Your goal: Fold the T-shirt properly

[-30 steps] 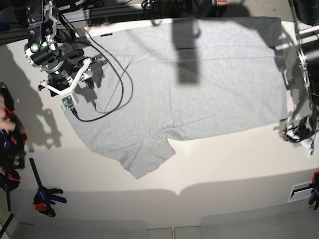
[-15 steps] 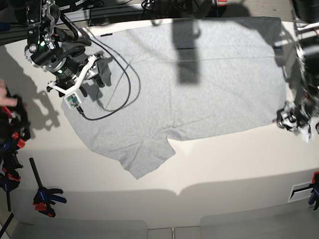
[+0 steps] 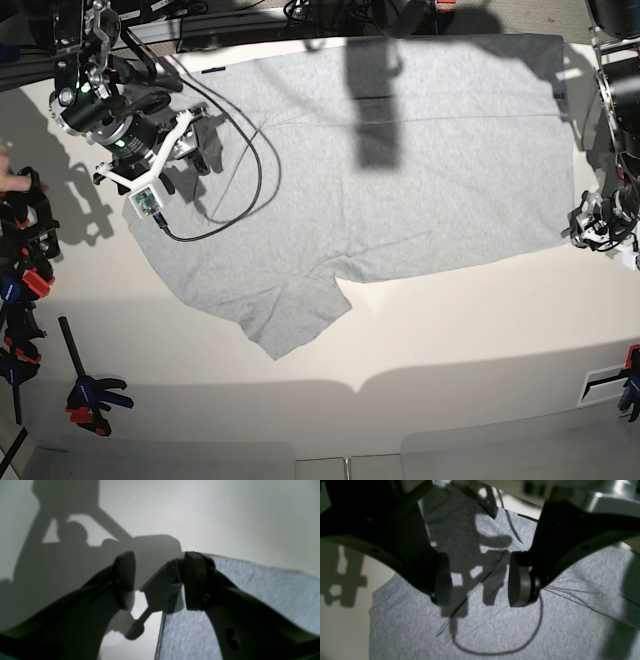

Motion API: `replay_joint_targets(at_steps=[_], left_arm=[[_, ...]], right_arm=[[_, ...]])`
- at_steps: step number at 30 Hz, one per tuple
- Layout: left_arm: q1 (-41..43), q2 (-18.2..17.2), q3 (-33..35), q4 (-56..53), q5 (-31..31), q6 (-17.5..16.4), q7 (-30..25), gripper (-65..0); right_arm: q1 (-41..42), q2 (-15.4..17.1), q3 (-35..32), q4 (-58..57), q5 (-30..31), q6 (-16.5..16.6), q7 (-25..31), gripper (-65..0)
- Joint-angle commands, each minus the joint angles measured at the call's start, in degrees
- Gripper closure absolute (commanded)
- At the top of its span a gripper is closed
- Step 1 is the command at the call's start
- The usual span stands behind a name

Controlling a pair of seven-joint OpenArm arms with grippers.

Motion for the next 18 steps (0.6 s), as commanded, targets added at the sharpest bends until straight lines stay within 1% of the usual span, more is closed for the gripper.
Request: replay_joint_targets(at_steps=[1,2,5,7,12,13,16,18], left_arm=[[-0.74,-0.31,-0.04,0.2,-1.01,-0.48,1.97,-29.0],[-0.74,-0.17,-0.04,0.2,-2.01,-1.27,2.58,-29.0],[-0.72,0.02,-0.04,0.22,-4.24,-5.09,4.5,-29.0],[-0.74,-0.02,-0.04,0.22,-5.4,-5.46,5.11,-29.0],[-0.74,-0.02,-0.04,0.22,-5.2,-5.44,5.81,-28.9],[-0.74,-0.02,-0.04,0.22,-5.16,-5.44,5.97,-27.0],[-0.74,-0.02,-0.04,0.22,-5.18,-5.42,5.92,-14.3],[-0.74,-0.02,-0.04,0.22,-5.18,-5.44,5.81,-8.9]], right_arm=[[0.46,0.63,0.35,1.01,0.57,0.61,1.51,-34.2],[0.46,0.63,0.35,1.01,0.57,0.61,1.51,-34.2],[0.46,0.66,0.35,1.01,0.57,0.61,1.51,-34.2],[0.46,0.66,0.35,1.01,0.57,0.61,1.49,-34.2],[0.46,0.66,0.35,1.01,0.57,0.61,1.51,-34.2],[0.46,0.66,0.35,1.01,0.57,0.61,1.51,-34.2],[0.46,0.66,0.35,1.01,0.57,0.61,1.51,-34.2],[0.46,0.66,0.35,1.01,0.57,0.61,1.51,-34.2]])
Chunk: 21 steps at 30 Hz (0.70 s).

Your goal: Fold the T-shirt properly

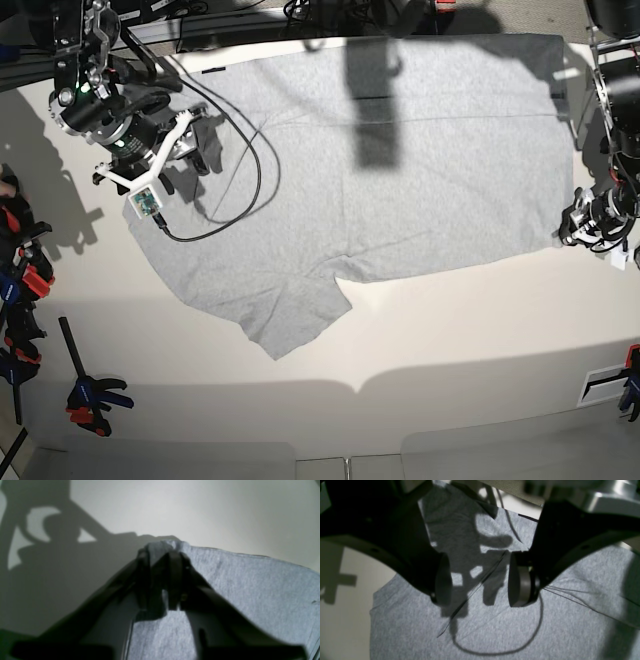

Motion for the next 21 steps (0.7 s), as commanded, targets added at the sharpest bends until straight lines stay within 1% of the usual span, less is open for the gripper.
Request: replay_joint_targets(at_steps=[1,3,4,8,13,15,18,19,21], left_arm=[[-0.83,-0.87,-0.04,0.35,0.33,-0.2,0.57,-6.5],[-0.83,-0.9,-0.04,0.35,0.35,-0.2,-0.44,-1.3],[-0.83,-0.87,-0.04,0.35,0.33,-0.22,-0.96,0.0],[-0.85,-0.87,-0.04,0.35,0.28,-0.22,-2.45,0.0],[-0.83,-0.87,-0.04,0.39,0.33,-0.22,-1.97,0.0],[-0.83,-0.9,-0.04,0.39,0.33,-0.22,-1.99,0.0],[-0.85,-0.87,-0.04,0.39,0.33,-0.26,-1.99,0.0],[-0.85,-0.87,-0.04,0.39,0.33,-0.26,-2.01,0.0],[-0.83,-0.9,-0.04,0.39,0.35,-0.24,-1.99,0.0]], right_arm=[[0.48,0.66,0.35,1.03,0.59,0.59,1.57,-34.2],[0.5,0.66,0.35,1.01,0.57,0.59,2.27,-34.2],[0.5,0.66,0.35,1.01,0.57,0.59,2.95,-34.2],[2.84,0.63,0.35,0.92,0.11,0.15,3.54,-34.2],[10.82,0.33,0.35,-0.28,-0.09,-1.27,4.11,-34.2],[15.21,-1.27,0.35,-1.97,-0.37,-1.38,4.9,-34.2],[22.4,-4.7,0.35,-7.17,-1.7,-1.2,5.64,-34.2],[24.85,-5.77,0.35,-9.62,-2.27,-0.85,5.95,-34.2],[29.92,-7.89,0.31,-15.34,-4.24,1.27,6.54,-34.2]])
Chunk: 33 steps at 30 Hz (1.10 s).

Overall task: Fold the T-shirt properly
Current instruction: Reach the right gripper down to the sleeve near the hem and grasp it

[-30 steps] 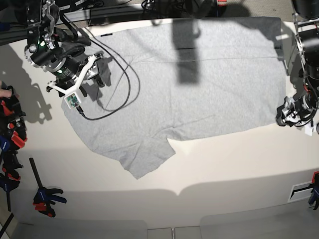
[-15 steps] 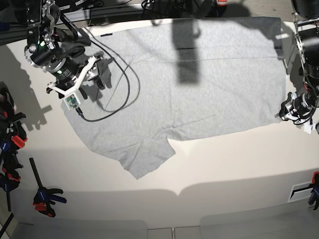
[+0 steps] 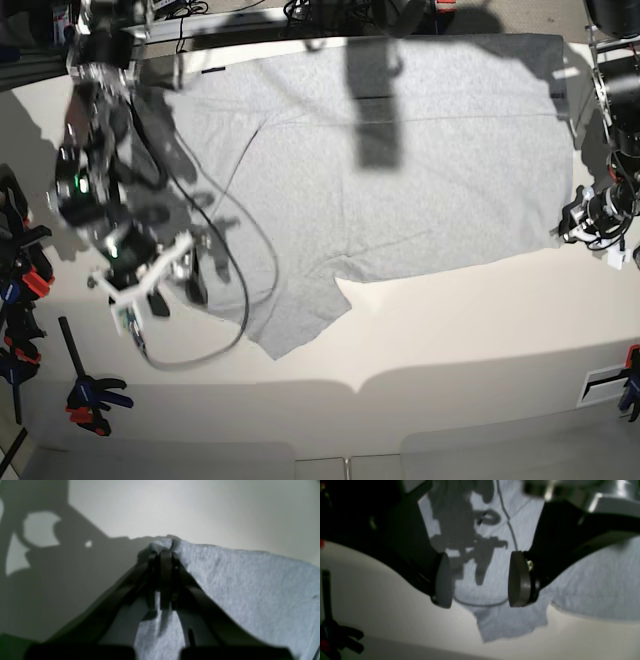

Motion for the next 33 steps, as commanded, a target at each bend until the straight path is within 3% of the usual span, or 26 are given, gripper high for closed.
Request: replay_joint_targets(at_steps=[1,5,12,18,26,29,33], left_arm=[[-1.09,-1.05,-0.07,0.42,-0.2,-0.24,0.22,0.0],[-1.09,-1.03,-0.07,0.42,-0.22,-0.22,0.2,0.0],[-1.07,-1.03,-0.07,0.42,-0.2,-0.22,0.22,0.0],[-1.09,-1.03,-0.07,0.42,-0.22,-0.22,0.2,0.0],[-1.07,-1.03,-0.07,0.42,-0.2,-0.22,0.22,0.0],[-1.09,-1.03,-0.07,0.42,-0.28,-0.22,0.2,0.0],[-1.09,-1.03,-0.07,0.42,-0.26,-0.22,0.2,0.0]], right_arm=[[3.89,-0.37,0.2,-1.99,-0.76,0.83,1.49,-34.2],[15.04,-4.66,0.22,-16.92,-7.52,2.64,2.56,-34.2],[31.85,-9.66,0.2,-46.82,-16.55,2.43,10.56,-34.2],[41.44,-11.61,0.22,-68.59,-25.83,-3.34,17.07,-34.1],[41.33,-13.79,0.22,-77.05,-32.28,-3.52,22.23,-34.1],[39.76,-13.9,0.22,-77.05,-34.42,-3.8,26.86,-34.1],[37.33,-13.9,0.22,-77.05,-34.42,-6.97,32.89,-34.0]])
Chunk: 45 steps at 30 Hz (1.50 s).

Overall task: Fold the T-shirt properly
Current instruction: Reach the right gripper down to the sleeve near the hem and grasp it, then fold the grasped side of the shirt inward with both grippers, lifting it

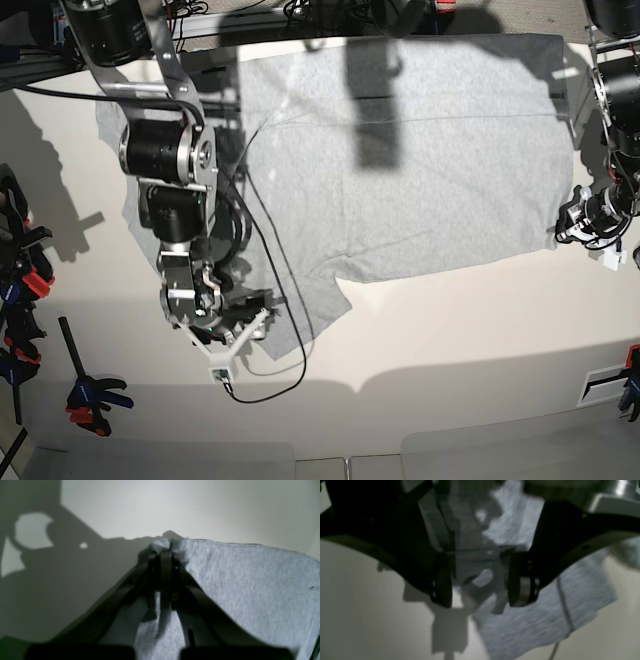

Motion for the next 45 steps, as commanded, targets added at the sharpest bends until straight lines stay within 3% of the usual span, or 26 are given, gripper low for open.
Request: replay_joint_targets(at_steps=[1,10,14,20,30,34,41,45], left_arm=[[-1.11,-1.14,-0.07,0.42,0.0,-0.2,0.17,0.0],[-1.09,-1.14,-0.07,0.42,-1.33,-0.22,0.17,0.0],[-1.11,-1.14,-0.07,0.42,-1.4,-0.22,0.17,0.0],[-1.11,-1.16,-0.07,0.42,-1.4,-0.22,0.17,0.0],[-1.11,-2.14,-0.07,4.57,-1.4,-0.17,0.42,0.0],[-1.09,-2.56,-0.07,8.44,-1.38,-0.17,1.49,0.0],[-1.07,-2.58,-0.07,11.47,-1.38,-0.2,3.3,0.0],[-1.07,-2.58,-0.09,11.82,-1.66,-0.2,3.43,0.0]], right_arm=[[1.46,0.0,0.09,0.85,0.31,-0.39,1.95,-34.0],[-3.52,0.63,0.09,0.85,-2.43,-0.83,2.54,-31.7],[-3.48,0.76,0.09,0.85,-2.36,-0.85,2.29,-21.6],[-3.23,0.74,0.09,1.29,-0.52,-0.83,2.32,-0.8],[-2.75,0.61,0.07,8.9,2.58,-0.59,-2.34,0.0],[-3.19,0.63,0.07,13.42,4.52,4.2,-5.53,0.0],[-8.87,0.61,0.07,27.96,10.58,7.87,-11.19,0.0],[-14.27,0.63,0.07,37.79,12.63,8.31,-13.42,0.0]])
